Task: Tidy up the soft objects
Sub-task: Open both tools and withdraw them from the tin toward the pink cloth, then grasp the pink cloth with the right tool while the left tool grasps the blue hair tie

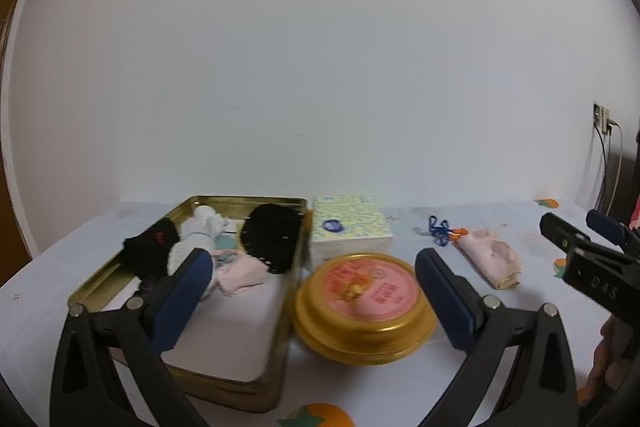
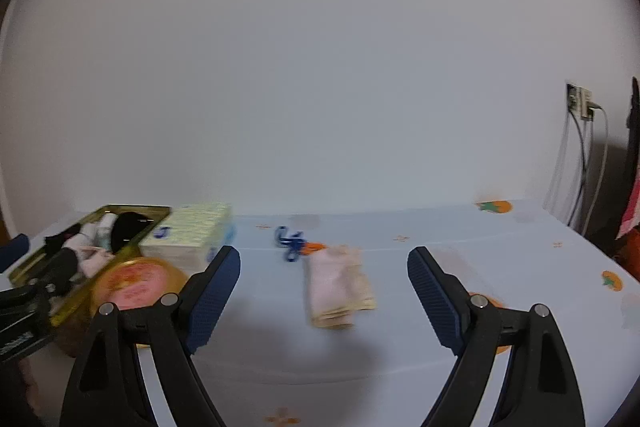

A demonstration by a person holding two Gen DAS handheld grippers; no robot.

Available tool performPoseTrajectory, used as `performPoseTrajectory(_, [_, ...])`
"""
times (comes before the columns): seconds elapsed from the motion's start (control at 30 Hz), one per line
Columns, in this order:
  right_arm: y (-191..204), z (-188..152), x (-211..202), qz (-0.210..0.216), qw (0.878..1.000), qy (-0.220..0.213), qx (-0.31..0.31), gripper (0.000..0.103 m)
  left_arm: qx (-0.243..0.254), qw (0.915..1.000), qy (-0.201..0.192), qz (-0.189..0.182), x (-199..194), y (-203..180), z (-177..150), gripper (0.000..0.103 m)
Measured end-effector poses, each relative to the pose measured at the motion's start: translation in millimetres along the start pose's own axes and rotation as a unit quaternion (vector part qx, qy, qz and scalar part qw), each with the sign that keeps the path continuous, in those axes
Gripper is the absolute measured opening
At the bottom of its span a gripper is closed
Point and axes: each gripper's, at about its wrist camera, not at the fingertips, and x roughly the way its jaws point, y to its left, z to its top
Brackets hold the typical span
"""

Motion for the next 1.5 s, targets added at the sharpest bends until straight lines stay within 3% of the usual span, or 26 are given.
performPoseTrajectory(0.3, [-43,5,40,-0.03,0.997,0.063,0.021,0.087,0.009,0.9994,0.009,-0.033,6,-52,2,0.103])
performPoseTrajectory(0.6, [-36,4,121,0.043,0.98,0.196,0.015,0.086,0.013,0.9988,0.025,-0.04,11,-72,2,0.103])
performPoseTrajectory(0.7, [-19,1,144,0.06,0.971,0.232,-0.014,0.064,0.016,0.9987,0.03,-0.038,13,-76,2,0.103])
performPoseTrajectory(0.8, [-8,-8,164,0.076,0.956,0.28,-0.036,0.054,0.021,0.9985,0.032,-0.038,15,-78,2,0.103])
performPoseTrajectory(0.87, [-7,-8,164,0.08,0.956,0.279,-0.036,0.044,0.025,0.9983,0.035,-0.039,16,-80,1,0.103])
performPoseTrajectory(0.93, [-8,-9,164,0.09,0.955,0.28,-0.032,0.021,0.03,0.998,0.041,-0.039,19,-83,1,0.103])
performPoseTrajectory(1.03, [-10,-10,161,0.097,0.954,0.279,-0.044,0.013,0.04,0.9974,0.046,-0.04,23,-88,1,0.103])
performPoseTrajectory(1.33, [-62,2,163,0.038,0.97,0.241,-0.008,0.01,0.079,0.9946,0.042,-0.052,31,-122,2,0.102])
performPoseTrajectory(1.5, [-88,12,167,0.028,0.977,0.213,0.014,0.01,0.081,0.9914,0.06,-0.083,52,-144,9,0.101])
